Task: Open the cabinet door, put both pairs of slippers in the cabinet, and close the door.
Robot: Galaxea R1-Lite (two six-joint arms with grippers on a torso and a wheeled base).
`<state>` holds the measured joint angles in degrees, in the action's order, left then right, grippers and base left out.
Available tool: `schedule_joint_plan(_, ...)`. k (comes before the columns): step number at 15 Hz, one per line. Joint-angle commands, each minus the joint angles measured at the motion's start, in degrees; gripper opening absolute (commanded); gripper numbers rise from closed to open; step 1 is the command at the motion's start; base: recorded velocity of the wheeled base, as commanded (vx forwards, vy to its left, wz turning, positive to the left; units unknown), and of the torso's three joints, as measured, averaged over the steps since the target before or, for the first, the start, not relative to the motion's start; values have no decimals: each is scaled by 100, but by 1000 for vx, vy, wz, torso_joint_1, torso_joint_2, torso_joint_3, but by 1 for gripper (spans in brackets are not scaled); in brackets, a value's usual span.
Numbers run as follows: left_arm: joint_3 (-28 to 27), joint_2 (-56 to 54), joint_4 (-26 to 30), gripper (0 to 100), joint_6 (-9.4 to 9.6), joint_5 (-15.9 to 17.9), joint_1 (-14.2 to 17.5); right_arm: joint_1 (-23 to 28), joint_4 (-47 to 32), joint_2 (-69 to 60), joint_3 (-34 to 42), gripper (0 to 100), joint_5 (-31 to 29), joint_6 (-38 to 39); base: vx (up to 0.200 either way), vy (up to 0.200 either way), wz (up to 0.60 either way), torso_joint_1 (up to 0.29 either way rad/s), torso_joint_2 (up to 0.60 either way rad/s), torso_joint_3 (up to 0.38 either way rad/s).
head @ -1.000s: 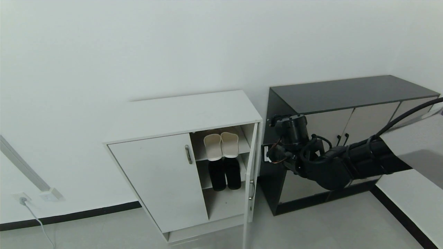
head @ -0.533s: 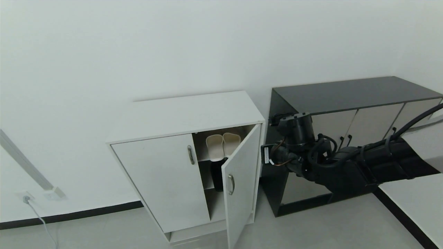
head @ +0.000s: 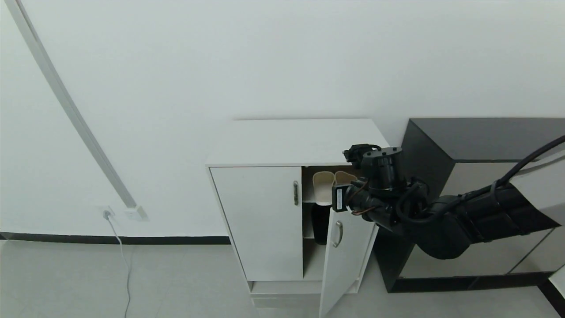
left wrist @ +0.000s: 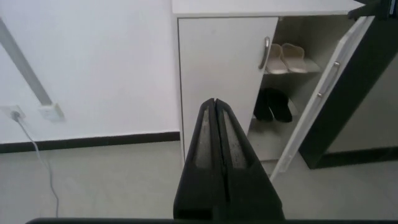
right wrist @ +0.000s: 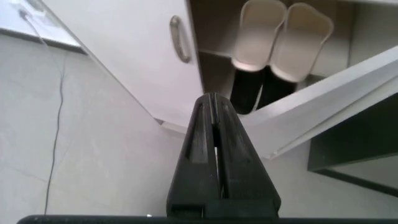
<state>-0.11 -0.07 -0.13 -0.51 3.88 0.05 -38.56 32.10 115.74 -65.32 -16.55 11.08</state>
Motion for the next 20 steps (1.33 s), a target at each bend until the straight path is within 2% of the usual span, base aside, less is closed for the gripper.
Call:
schedule_joint_plan(1, 2, 7, 5, 0, -2, -1, -5, -3, 95, -69, 177, 0, -14, -89, 0, 0, 0, 0, 0, 0)
schedule_joint_plan(6, 2, 7, 5, 0, -2, -1, -5, 24, 112, -719, 951, 0, 12, -89, 0, 0, 0, 0, 0, 0)
schedule_joint_plan(7, 2, 7, 5, 0, -2, -1, -5, 24, 148, -1088, 1416, 0, 38, -89, 200, 0, 0, 7, 2, 2)
schedule_joint_plan(12, 2, 7, 5, 0, -2, -1, -5, -3, 156, -1862, 2796, 0, 179, -115, 200, 0, 0, 0, 1, 3)
schedule_joint_plan(14, 2, 7, 5, 0, -2, -1, 4, -3, 288, -1941, 3280, 0, 284, -115, 0, 0, 0, 0, 0, 0)
schedule_joint_plan(16, 2, 7, 5, 0, -2, -1, -5, -3, 526, -1871, 3508, 0, 416, -115, 0, 0, 0, 0, 0, 0)
schedule_joint_plan(20, 2, 7, 5, 0, -2, -1, -5, -3, 903, -1352, 3394, 0, 566, -115, 0, 0, 0, 0, 0, 0)
